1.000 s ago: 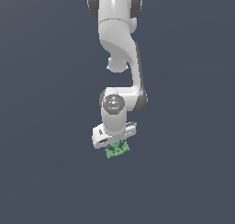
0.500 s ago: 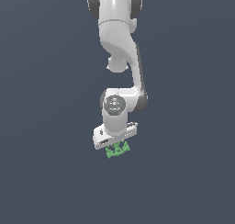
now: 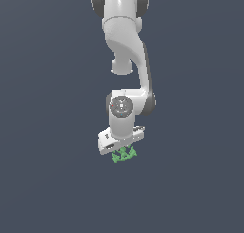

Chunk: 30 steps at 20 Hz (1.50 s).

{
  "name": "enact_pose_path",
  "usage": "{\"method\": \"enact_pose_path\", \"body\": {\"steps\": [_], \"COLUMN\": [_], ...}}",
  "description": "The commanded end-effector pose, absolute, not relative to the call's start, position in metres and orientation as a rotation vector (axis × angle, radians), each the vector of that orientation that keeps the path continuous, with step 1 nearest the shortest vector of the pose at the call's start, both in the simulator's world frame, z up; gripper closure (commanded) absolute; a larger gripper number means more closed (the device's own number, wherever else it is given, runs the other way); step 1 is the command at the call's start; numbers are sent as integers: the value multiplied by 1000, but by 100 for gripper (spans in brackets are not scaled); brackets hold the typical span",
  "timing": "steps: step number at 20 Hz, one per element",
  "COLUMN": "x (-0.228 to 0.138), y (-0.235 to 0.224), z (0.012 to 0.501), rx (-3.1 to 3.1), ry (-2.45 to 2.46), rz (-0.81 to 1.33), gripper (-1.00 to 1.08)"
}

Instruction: Pick up the object and move it to a goal position.

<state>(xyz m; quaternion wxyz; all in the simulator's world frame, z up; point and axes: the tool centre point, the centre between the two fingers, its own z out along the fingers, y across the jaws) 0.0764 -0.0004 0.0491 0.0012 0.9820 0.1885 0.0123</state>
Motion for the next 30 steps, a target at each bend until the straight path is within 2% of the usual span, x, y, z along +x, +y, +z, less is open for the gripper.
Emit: {"method": "enact_pose_path", "body": {"steps": [1,22,30], "x": [77,90,97], "y": [9,146,180], "z": [60,235,278], "rx": [3082,3085,3086], "ry": [593,586,585], "rz": [39,10,3], "gripper": [108,108,108]}}
